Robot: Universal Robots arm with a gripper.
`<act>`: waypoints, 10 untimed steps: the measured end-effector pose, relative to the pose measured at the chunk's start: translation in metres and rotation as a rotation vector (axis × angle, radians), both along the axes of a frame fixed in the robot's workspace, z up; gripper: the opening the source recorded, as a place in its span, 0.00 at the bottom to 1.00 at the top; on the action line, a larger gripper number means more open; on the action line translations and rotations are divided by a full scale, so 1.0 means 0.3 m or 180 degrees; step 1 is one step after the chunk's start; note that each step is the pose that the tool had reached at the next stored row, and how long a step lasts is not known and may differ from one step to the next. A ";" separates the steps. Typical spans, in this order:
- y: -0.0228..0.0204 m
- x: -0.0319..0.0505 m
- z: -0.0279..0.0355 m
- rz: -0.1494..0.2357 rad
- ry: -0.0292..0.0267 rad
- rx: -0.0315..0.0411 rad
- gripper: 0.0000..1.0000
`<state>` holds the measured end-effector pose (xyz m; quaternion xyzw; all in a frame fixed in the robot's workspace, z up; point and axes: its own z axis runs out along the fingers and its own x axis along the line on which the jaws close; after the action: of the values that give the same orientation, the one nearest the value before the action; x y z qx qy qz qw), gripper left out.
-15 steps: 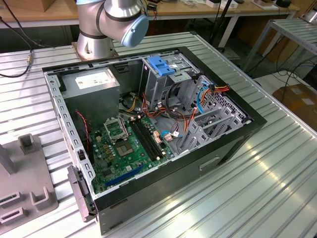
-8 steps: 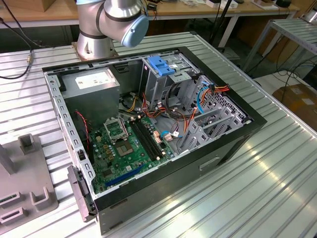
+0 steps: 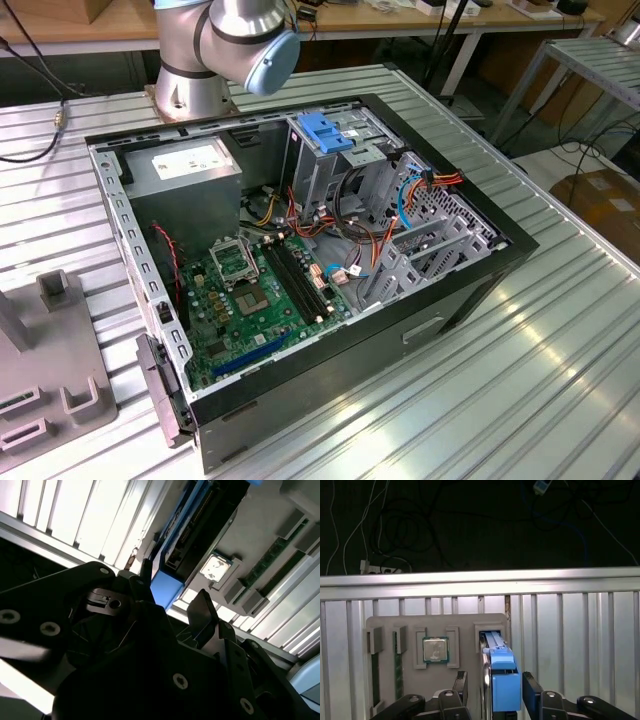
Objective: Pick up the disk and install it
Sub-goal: 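Pick up the disk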
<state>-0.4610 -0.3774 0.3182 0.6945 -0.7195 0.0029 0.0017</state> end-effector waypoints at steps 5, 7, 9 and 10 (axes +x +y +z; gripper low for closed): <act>0.000 0.000 -0.011 0.0000 0.0001 0.0007 0.56; 0.000 0.000 -0.012 0.0000 0.0001 0.0008 0.56; 0.000 0.000 -0.013 0.0001 0.0001 0.0008 0.56; 0.002 0.000 -0.014 0.0000 0.0001 0.0008 0.56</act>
<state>-0.4610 -0.3770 0.3140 0.6945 -0.7195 0.0019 0.0010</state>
